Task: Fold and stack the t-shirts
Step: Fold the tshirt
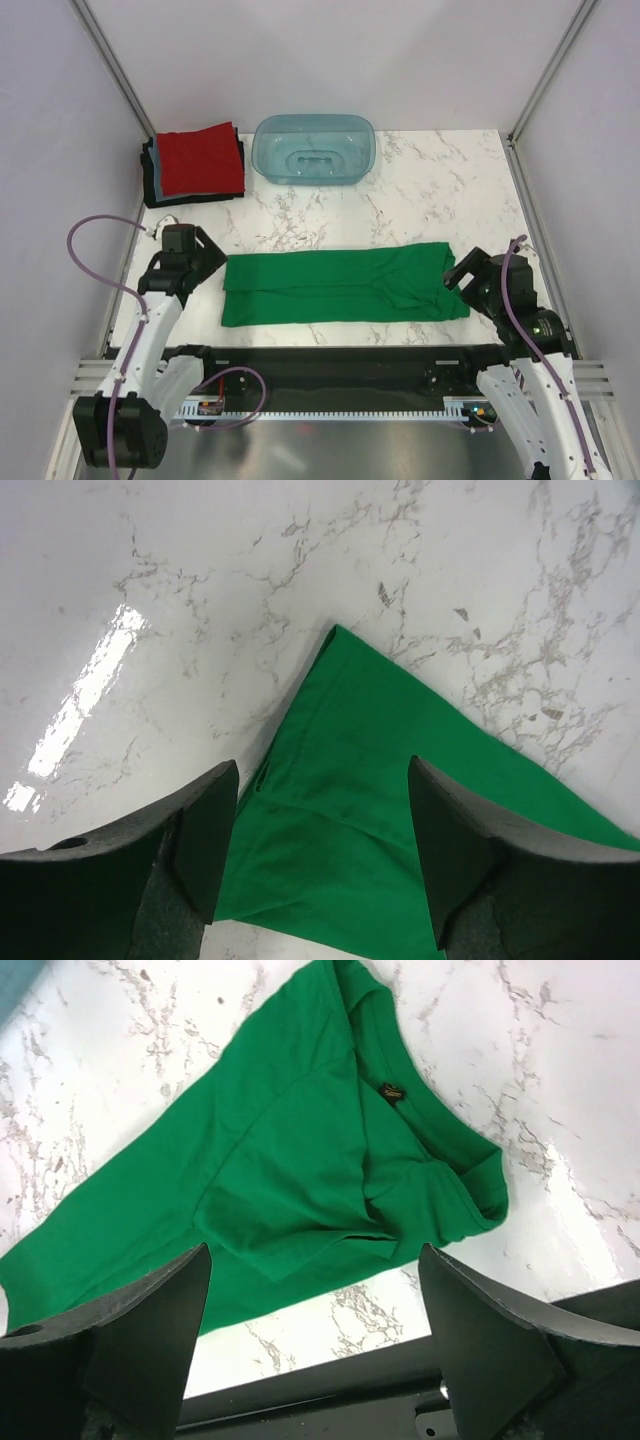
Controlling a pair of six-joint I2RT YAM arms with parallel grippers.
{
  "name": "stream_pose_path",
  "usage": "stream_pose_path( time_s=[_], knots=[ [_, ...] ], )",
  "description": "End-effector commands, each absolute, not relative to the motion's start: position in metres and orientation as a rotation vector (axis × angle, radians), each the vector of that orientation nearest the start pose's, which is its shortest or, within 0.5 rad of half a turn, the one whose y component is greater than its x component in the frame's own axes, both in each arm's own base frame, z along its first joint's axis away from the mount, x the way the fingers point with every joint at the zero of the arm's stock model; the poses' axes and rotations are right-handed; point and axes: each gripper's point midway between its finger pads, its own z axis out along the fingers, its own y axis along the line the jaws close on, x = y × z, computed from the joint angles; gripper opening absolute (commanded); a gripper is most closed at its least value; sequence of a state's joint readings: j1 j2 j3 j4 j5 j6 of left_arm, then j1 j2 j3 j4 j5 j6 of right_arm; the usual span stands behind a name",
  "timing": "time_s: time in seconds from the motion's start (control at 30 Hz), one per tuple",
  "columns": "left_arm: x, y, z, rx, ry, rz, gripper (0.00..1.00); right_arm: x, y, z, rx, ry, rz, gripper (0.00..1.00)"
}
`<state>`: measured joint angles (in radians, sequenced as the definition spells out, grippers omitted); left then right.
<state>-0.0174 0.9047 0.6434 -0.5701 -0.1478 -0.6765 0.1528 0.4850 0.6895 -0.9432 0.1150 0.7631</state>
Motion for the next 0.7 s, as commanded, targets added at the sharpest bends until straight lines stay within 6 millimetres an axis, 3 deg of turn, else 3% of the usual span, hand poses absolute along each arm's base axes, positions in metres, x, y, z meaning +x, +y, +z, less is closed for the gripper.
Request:
stream_pose_path(
  time_s=[0.0,0.13,0.23,0.37,0.4,0.53,0.57,0.67],
  knots=[
    [0.260,0.003,0.132,-0.889,2.112,-0.156,0.75,0.190,0.044,0.176,0.708,2.152,0.401,0.91],
    [0.279,-0.021,0.148,-0.758,2.120,-0.306,0.70,0.208,0.101,0.168,0.592,2.220,0.761,0.90],
    [0.291,-0.046,0.138,-0.652,2.219,-0.358,0.69,0.223,0.116,0.145,0.605,2.302,0.812,0.93],
    [0.300,-0.087,0.108,-0.466,2.419,-0.391,0.69,0.239,0.112,0.100,0.682,2.447,0.692,0.97],
    [0.304,-0.093,0.094,-0.447,2.481,-0.381,0.68,0.241,0.112,0.093,0.703,2.462,0.687,0.98],
    [0.302,-0.123,0.072,-0.377,2.610,-0.481,0.68,0.256,0.107,0.060,0.786,2.536,0.599,0.98],
    [0.301,-0.126,0.069,-0.373,2.627,-0.501,0.67,0.257,0.103,0.046,0.823,2.582,0.564,0.98],
    [0.298,-0.135,0.063,-0.347,2.665,-0.545,0.66,0.270,0.088,0.030,0.915,2.593,0.530,0.98]
  ],
)
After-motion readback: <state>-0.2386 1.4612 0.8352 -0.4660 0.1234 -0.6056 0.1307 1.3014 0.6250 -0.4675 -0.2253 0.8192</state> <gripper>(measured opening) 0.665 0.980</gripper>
